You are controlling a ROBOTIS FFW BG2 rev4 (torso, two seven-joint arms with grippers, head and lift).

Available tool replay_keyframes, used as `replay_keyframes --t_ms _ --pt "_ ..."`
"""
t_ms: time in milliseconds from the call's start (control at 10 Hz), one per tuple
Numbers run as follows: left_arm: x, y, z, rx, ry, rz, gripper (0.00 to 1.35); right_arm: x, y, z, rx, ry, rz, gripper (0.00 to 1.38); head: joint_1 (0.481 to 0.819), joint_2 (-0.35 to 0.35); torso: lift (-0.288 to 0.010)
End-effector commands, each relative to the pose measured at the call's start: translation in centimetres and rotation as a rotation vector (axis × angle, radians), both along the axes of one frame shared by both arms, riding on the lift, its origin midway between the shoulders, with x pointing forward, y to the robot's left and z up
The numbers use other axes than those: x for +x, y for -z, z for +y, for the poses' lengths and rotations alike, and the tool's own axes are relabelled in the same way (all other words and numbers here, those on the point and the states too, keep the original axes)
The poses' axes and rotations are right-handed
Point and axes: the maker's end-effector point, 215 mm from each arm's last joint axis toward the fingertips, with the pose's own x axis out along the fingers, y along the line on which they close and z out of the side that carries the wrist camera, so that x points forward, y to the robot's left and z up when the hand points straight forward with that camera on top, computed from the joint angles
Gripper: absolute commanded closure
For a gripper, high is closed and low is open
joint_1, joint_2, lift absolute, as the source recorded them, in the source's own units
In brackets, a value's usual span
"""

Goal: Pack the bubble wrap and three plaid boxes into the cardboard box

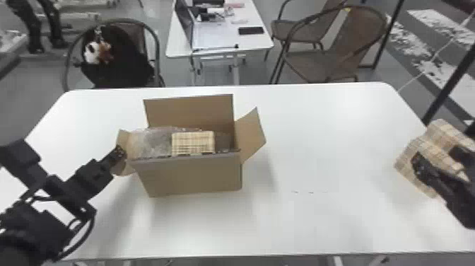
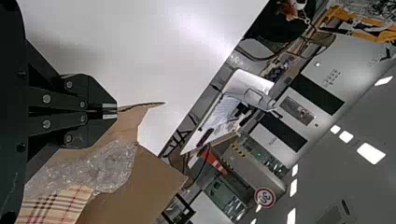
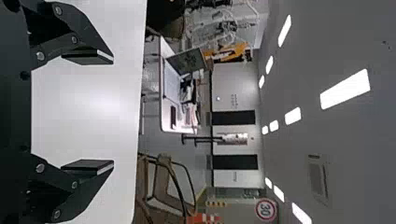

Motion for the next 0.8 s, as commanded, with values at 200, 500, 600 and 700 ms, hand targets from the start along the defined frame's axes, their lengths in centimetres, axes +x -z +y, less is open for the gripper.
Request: replay_keyframes --t_ms 200,500,600,700 --pt "-0.2 0.3 0.2 0.000 -0.005 0.005 1.22 -5.9 7.8 -8.1 0.030 0.138 0.084 0.47 0.695 -0.039 -0.174" --pt "-0.3 0.3 0.1 -0.001 -0.003 0.004 1.22 -3.2 8.8 -11.3 0.048 0.139 0.094 0.47 0.695 -0.104 -0.174" --pt "-0.3 0.3 -0.1 -0.002 0.000 0.004 1.22 -1.3 9.2 -11.2 0.047 0.092 0.103 0.47 0.695 -0.116 -0.174" --pt "-0.2 0.3 0.0 -0.001 -0.001 0.002 1.22 0.2 9.8 -10.8 0.037 0.059 0.114 0.47 0.695 -0.117 -0.174"
